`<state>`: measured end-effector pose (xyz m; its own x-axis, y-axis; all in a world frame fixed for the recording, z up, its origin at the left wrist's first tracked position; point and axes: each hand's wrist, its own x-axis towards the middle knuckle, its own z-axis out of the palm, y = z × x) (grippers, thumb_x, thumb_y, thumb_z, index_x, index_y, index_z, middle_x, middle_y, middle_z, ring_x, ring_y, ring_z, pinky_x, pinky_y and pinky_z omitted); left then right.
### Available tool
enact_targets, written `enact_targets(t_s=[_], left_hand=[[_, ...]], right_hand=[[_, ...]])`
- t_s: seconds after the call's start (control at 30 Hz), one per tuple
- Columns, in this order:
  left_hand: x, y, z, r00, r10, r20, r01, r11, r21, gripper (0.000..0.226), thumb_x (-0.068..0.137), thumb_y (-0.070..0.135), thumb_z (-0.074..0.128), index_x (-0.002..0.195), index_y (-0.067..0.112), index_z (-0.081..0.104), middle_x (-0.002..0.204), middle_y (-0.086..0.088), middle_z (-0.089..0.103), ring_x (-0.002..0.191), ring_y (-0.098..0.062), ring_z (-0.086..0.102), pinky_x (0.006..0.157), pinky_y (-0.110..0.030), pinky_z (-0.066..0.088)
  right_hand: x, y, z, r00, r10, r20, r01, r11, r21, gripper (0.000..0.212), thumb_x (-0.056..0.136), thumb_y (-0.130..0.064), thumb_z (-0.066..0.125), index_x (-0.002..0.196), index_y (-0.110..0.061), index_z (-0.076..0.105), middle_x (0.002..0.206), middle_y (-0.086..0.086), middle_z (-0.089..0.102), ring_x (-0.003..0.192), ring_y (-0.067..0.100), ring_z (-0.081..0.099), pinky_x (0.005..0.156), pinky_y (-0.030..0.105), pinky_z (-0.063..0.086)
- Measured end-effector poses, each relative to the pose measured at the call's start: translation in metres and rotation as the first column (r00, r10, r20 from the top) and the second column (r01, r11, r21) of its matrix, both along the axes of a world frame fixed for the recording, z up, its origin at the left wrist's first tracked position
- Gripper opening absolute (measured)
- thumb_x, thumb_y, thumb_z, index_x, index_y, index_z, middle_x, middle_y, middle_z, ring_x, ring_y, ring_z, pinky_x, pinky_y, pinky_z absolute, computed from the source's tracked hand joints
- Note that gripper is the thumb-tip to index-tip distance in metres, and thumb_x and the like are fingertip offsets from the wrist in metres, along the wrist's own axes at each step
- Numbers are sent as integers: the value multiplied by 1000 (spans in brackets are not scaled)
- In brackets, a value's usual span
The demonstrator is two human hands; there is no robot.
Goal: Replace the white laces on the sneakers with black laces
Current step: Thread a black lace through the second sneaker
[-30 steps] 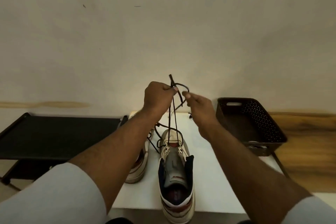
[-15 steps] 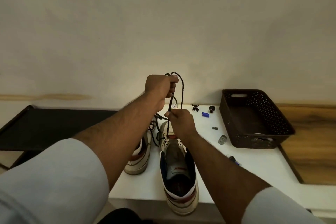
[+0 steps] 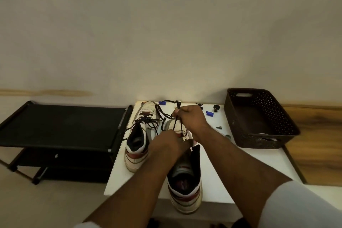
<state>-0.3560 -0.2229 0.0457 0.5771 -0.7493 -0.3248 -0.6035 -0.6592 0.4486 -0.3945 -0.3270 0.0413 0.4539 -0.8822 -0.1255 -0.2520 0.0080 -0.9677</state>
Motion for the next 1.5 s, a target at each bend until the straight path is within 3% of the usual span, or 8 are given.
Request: enact_targets(t_s=[0.27,0.47,0.7,0.97,1.1,1.17,1.4,1.5], left_hand=[[-16,-23,-24,998,27,58,-26,1000,-3,42,87,42,64,120,17,61,124,-5,63,115,-25,59,90,-33,48],[-16,-26,-26,998,17,64,-19,999,30,32,94,25,59,123,12,58,130,-8,59,120,-27,56,94,-36,47],[-2,-20,-10,994,51,-93,-49,999,21,44,87,46,61,117,15,62,122,-5,63,111,-25,60,87,-32,48],[26,-35,52,977,211,-15,-174,760,-626,66,88,58,57,135,12,54,130,-9,59,119,-23,54,98,-34,43],[27,-58,78,997,76,-20,-67,691,-720,32,90,41,63,80,12,73,81,-5,70,74,-18,63,70,-28,42],[32,-66,80,999,40,-18,-41,698,-715,44,92,28,61,53,7,58,53,-6,58,51,-21,53,56,-33,39],[51,-73,87,957,43,-288,-237,688,-685,25,83,15,68,63,1,70,56,-8,66,33,-5,46,48,-22,40],[50,-77,90,933,20,-360,-269,702,-660,20,81,12,69,70,-4,72,54,-7,61,30,-2,41,42,-18,32]], right_hand=[[-4,1,15,1000,-13,20,12,999,45,31,90,-9,59,61,-10,70,71,17,68,69,27,60,66,39,49],[14,-35,145,930,-83,359,96,995,-17,12,88,3,54,80,-2,60,65,11,58,53,18,58,53,28,48],[2,-34,166,955,-27,295,41,998,-38,19,93,0,52,76,-8,58,69,7,58,61,18,59,54,25,52],[-4,-29,162,955,-16,297,48,994,-101,22,93,-4,55,72,-6,63,74,9,62,68,20,63,66,31,55],[-2,-28,160,959,18,284,23,990,-140,20,92,-6,57,74,-5,66,76,10,65,71,20,64,73,36,55],[-1,-32,156,954,29,299,12,991,-133,17,92,-9,59,78,-4,68,77,9,65,72,19,63,73,36,53],[-24,-11,69,997,-40,68,50,986,-160,28,95,-21,57,101,3,69,94,23,68,90,33,63,84,43,50],[-13,9,32,995,70,-75,-83,977,-196,26,96,-24,57,107,-5,70,66,-3,59,63,7,53,64,24,42]])
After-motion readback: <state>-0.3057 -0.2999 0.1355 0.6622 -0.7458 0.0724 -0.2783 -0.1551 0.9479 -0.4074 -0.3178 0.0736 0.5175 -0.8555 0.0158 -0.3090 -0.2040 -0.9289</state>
